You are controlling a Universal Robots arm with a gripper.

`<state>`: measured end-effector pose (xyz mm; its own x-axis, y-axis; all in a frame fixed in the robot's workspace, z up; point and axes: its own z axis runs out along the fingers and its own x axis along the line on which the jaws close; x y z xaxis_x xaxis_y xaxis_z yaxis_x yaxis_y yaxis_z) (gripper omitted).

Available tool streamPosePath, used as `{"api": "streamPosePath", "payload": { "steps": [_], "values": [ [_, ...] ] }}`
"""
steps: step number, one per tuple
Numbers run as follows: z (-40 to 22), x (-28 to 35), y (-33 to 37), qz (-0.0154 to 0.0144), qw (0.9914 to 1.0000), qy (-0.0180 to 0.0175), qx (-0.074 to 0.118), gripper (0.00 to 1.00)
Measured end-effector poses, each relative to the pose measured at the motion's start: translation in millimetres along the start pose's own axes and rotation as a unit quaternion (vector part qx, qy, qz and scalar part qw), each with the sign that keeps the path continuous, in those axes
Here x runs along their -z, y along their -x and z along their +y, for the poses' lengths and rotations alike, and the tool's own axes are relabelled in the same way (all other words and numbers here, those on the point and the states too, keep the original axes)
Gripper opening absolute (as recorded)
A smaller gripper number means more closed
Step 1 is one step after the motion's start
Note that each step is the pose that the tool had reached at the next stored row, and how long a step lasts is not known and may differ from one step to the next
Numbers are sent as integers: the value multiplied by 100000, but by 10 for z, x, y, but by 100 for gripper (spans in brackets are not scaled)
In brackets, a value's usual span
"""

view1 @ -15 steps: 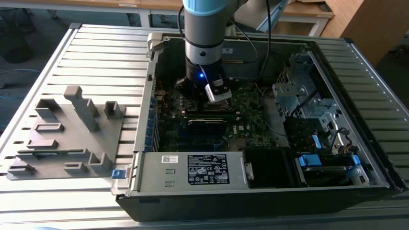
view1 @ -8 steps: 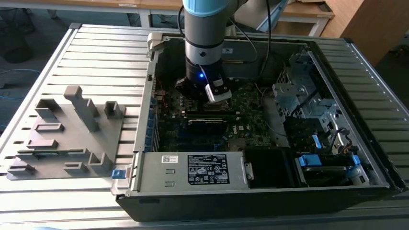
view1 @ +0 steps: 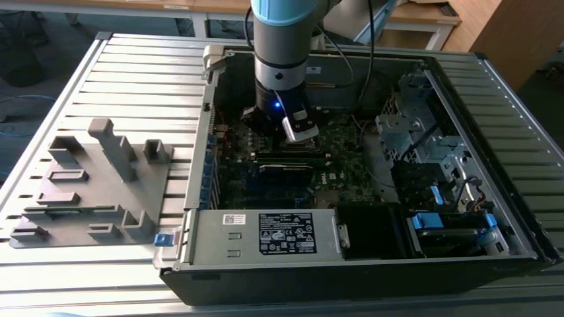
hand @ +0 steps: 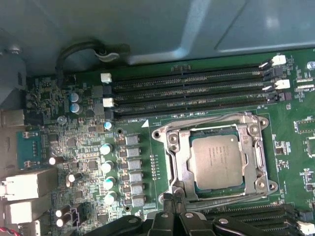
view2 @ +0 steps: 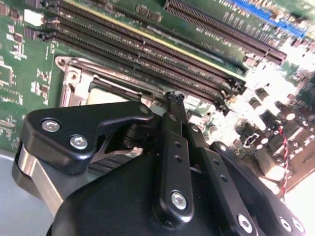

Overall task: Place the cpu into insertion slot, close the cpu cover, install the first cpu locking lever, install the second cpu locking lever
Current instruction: 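Install the second cpu locking lever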

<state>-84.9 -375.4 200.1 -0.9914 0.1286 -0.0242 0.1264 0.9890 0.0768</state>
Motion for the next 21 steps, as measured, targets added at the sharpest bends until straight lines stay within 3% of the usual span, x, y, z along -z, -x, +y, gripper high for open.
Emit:
{"api": "streamPosePath", "payload": {
  "steps": [4,12,15,21],
  "values": [
    [-10,1,-5,85,99998,676,-32,11],
    [-15,11,-6,113,99996,849,-30,11],
    [-10,76,-4,121,99995,976,-37,11],
    [6,279,1,139,99994,1085,-39,11]
  ]
}}
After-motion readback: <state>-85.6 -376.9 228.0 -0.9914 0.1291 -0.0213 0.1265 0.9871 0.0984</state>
